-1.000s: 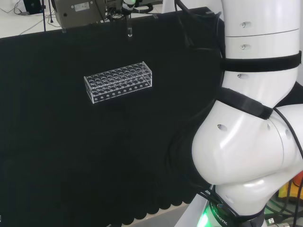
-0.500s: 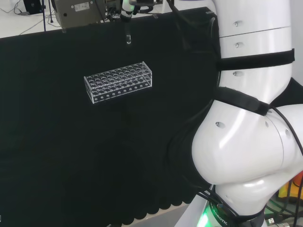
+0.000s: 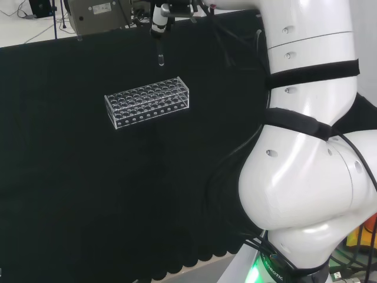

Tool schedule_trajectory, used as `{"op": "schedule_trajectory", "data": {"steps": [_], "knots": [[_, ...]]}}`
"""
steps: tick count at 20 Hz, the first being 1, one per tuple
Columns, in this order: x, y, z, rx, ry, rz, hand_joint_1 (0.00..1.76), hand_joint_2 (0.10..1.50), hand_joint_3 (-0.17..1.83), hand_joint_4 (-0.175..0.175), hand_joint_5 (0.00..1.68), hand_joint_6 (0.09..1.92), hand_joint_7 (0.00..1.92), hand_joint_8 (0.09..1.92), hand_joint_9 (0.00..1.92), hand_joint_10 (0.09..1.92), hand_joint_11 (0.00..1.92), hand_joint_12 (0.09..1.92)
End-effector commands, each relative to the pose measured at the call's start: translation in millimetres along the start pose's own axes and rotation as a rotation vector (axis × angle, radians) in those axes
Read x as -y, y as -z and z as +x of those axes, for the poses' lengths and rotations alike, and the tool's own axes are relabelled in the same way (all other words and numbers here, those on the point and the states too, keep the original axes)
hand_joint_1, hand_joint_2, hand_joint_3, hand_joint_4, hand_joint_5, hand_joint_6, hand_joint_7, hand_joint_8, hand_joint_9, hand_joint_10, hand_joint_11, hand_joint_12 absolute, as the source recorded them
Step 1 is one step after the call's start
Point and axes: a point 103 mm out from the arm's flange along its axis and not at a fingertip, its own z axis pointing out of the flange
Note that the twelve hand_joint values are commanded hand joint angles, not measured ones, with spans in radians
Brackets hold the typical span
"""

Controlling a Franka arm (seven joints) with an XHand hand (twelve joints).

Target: Put the test tube back in the rack.

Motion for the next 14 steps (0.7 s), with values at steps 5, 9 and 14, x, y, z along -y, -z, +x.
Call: {"op": "schedule_trajectory", "data": {"steps": [5, 9, 14], "knots": [[-7, -17, -11, -0.027, -0.021, 0.026, 1.44, 0.55, 0.74, -0.175, 1.35, 0.40, 1.46, 0.69, 1.56, 0.09, 0.91, 1.17], [-10, -23, -11, -0.031, -0.021, 0.036, 1.44, 0.55, 0.74, -0.175, 1.35, 0.40, 1.46, 0.69, 1.56, 0.09, 0.91, 1.17], [-14, -31, -8, -0.035, -0.017, 0.051, 1.44, 0.55, 0.74, -0.175, 1.35, 0.40, 1.46, 0.69, 1.56, 0.09, 0.91, 1.17]]}}
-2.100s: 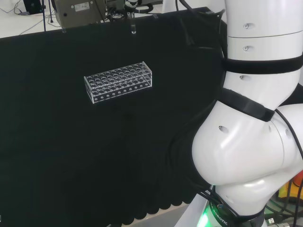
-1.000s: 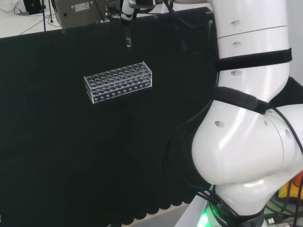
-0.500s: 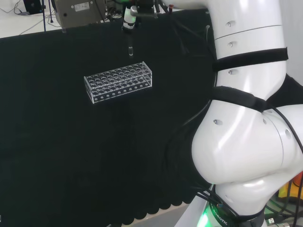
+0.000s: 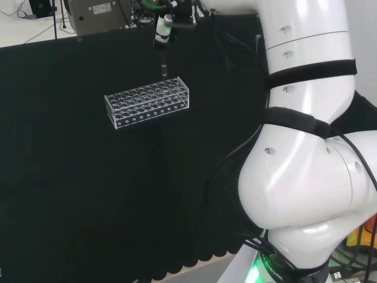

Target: Put the test tube back in the rack.

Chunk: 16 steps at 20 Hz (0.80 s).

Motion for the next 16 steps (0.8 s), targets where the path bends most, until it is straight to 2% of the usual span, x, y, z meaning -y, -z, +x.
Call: {"op": "schedule_trajectory", "data": {"steps": [1, 6, 16], "knots": [[-3.4, -7.3, 3.6, -0.007, 0.005, 0.013, 1.44, 0.55, 0.74, -0.175, 1.35, 0.40, 1.46, 0.69, 1.56, 0.09, 0.91, 1.17], [-4.5, -9.7, 8.5, -0.005, 0.019, 0.023, 1.44, 0.55, 0.74, -0.175, 1.35, 0.40, 1.46, 0.69, 1.56, 0.09, 0.91, 1.17], [-4.7, -12.8, 8.7, 0.016, 0.016, 0.045, 1.44, 0.55, 0.73, -0.175, 1.35, 0.40, 1.46, 0.70, 1.56, 0.09, 0.91, 1.17]]}}
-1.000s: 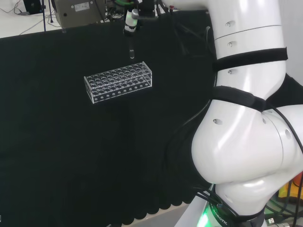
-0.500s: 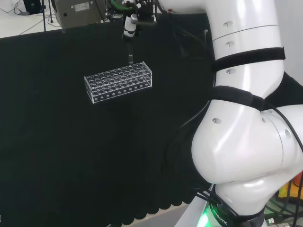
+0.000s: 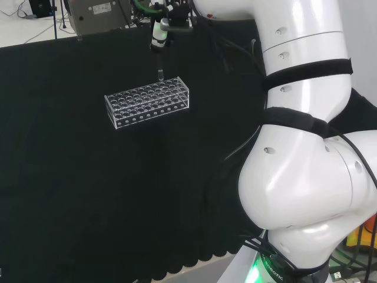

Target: Put the test tube back in the rack.

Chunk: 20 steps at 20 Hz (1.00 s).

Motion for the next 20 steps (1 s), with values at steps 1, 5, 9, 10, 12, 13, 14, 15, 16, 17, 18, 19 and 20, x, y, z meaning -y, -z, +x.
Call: {"op": "schedule_trajectory", "data": {"steps": [1, 5, 9, 10, 12, 13, 14, 15, 16, 17, 18, 19, 20], "knots": [[1, -3, 0, 0.009, 0.000, 0.015, 1.44, 0.55, 0.73, -0.175, 1.35, 0.40, 1.46, 0.70, 1.56, 0.09, 0.91, 1.17], [1, -5, 1, 0.008, -0.003, 0.019, 1.44, 0.55, 0.73, -0.175, 1.35, 0.39, 1.45, 0.70, 1.56, 0.09, 0.91, 1.17], [0, -6, 2, 0.007, -0.002, 0.024, 1.44, 0.55, 0.73, -0.175, 1.35, 0.39, 1.45, 0.70, 1.56, 0.09, 0.91, 1.17], [0, -6, 2, 0.005, -0.001, 0.025, 1.44, 0.55, 0.73, -0.175, 1.35, 0.39, 1.45, 0.70, 1.56, 0.09, 0.91, 1.17], [0, -8, 1, 0.001, -0.001, 0.026, 1.44, 0.55, 0.73, -0.175, 1.35, 0.39, 1.45, 0.70, 1.56, 0.09, 0.91, 1.17], [0, -9, 1, -0.001, -0.001, 0.027, 1.44, 0.55, 0.73, -0.175, 1.35, 0.39, 1.45, 0.70, 1.56, 0.09, 0.91, 1.17], [0, -12, 0, -0.001, -0.001, 0.029, 1.44, 0.55, 0.73, -0.175, 1.35, 0.39, 1.45, 0.70, 1.56, 0.09, 0.91, 1.17], [-1, -14, 0, -0.002, -0.002, 0.032, 1.44, 0.55, 0.73, -0.175, 1.35, 0.39, 1.45, 0.70, 1.56, 0.09, 0.91, 1.17], [-1, -16, 0, -0.002, -0.002, 0.033, 1.44, 0.55, 0.73, -0.175, 1.35, 0.39, 1.45, 0.70, 1.56, 0.09, 0.91, 1.17], [-1, -16, 1, 0.000, -0.004, 0.037, 1.44, 0.55, 0.73, -0.175, 1.35, 0.39, 1.45, 0.70, 1.56, 0.09, 0.91, 1.17], [-2, -16, 2, 0.003, -0.006, 0.039, 1.44, 0.55, 0.73, -0.175, 1.35, 0.39, 1.45, 0.70, 1.56, 0.09, 0.91, 1.17], [-2, -17, 2, -0.002, -0.004, 0.041, 1.44, 0.55, 0.73, -0.175, 1.35, 0.39, 1.45, 0.70, 1.56, 0.09, 0.91, 1.17], [-2, -17, 2, -0.005, -0.003, 0.042, 1.44, 0.55, 0.73, -0.175, 1.35, 0.39, 1.45, 0.70, 1.56, 0.09, 0.91, 1.17]]}}
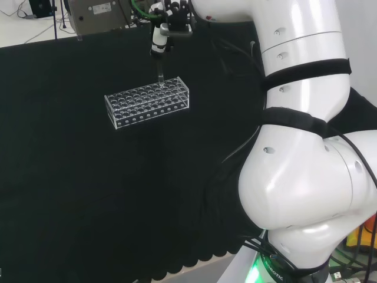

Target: Put the test tube back in the rack.

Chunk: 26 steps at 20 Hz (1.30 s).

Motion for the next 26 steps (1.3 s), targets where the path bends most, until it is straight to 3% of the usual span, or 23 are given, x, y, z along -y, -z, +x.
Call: {"op": "schedule_trajectory", "data": {"steps": [1, 26], "knots": [[-2, -2, 2, -0.009, 0.001, 0.004, 1.44, 0.56, 0.73, -0.175, 1.35, 0.39, 1.45, 0.71, 1.56, 0.09, 0.91, 1.17], [-12, -25, -4, -0.019, -0.013, 0.043, 1.44, 0.56, 0.73, -0.175, 1.35, 0.39, 1.45, 0.71, 1.55, 0.09, 0.91, 1.17]]}}
